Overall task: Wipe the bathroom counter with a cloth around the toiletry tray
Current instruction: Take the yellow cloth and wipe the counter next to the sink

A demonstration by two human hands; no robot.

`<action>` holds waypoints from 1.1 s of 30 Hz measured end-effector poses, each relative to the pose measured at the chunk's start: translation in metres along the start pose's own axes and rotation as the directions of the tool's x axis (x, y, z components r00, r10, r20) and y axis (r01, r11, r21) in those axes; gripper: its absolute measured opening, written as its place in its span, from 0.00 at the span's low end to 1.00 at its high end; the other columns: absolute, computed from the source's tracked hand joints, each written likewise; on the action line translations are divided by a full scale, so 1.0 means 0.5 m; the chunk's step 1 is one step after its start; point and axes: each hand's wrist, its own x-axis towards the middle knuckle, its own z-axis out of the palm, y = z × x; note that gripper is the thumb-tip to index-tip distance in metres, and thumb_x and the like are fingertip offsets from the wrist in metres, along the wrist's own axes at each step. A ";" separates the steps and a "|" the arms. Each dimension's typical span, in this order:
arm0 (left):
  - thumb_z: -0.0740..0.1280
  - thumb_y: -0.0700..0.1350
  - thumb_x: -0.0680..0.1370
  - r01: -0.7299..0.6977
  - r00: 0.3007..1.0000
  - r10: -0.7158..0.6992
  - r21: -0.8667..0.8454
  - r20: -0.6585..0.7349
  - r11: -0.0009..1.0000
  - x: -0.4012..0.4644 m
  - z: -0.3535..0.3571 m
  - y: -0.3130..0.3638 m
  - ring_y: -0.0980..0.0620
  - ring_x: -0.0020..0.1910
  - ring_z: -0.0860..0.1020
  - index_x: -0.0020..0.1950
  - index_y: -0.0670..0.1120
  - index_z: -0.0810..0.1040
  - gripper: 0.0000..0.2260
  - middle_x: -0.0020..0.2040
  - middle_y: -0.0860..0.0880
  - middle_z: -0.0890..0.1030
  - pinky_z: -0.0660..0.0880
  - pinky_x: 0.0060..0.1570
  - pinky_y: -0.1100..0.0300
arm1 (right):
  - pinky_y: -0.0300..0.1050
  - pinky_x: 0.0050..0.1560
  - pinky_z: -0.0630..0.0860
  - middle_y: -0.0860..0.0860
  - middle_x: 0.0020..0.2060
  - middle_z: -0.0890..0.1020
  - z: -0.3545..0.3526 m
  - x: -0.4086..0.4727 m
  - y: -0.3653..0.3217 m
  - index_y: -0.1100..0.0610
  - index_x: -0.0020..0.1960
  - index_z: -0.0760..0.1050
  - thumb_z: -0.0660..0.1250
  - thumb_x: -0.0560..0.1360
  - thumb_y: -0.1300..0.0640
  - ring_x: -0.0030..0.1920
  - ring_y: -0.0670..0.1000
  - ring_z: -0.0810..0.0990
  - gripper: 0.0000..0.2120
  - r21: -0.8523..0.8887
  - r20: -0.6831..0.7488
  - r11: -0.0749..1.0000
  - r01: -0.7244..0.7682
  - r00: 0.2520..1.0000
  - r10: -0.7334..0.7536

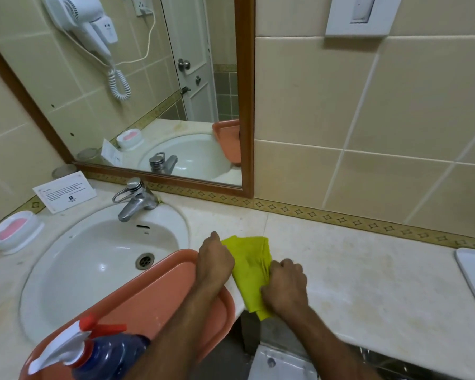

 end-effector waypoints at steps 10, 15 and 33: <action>0.57 0.39 0.75 -0.299 0.953 0.286 0.451 0.098 0.841 0.026 0.007 -0.087 0.44 0.77 0.58 0.76 0.40 0.58 0.29 0.77 0.40 0.62 0.52 0.76 0.49 | 0.66 0.74 0.44 0.58 0.78 0.57 0.129 0.104 -0.082 0.50 0.76 0.56 0.50 0.80 0.44 0.77 0.62 0.52 0.26 -0.225 -0.028 0.904 0.363 0.925 -0.379; 0.54 0.46 0.76 -0.341 0.937 0.319 0.545 0.139 0.766 0.067 0.027 -0.052 0.41 0.78 0.56 0.76 0.39 0.57 0.29 0.78 0.38 0.59 0.51 0.76 0.47 | 0.68 0.73 0.52 0.60 0.75 0.64 0.153 0.146 -0.095 0.53 0.74 0.64 0.57 0.77 0.49 0.75 0.64 0.60 0.26 -0.197 -0.133 0.951 0.236 0.955 -0.265; 0.43 0.59 0.79 -0.564 0.825 0.484 0.391 0.291 0.727 0.071 0.215 0.037 0.44 0.79 0.53 0.77 0.39 0.56 0.33 0.79 0.40 0.57 0.48 0.77 0.43 | 0.58 0.73 0.58 0.54 0.77 0.59 -0.144 0.125 0.625 0.49 0.77 0.55 0.54 0.79 0.51 0.76 0.57 0.59 0.27 -0.387 -0.136 0.919 -0.074 0.991 0.023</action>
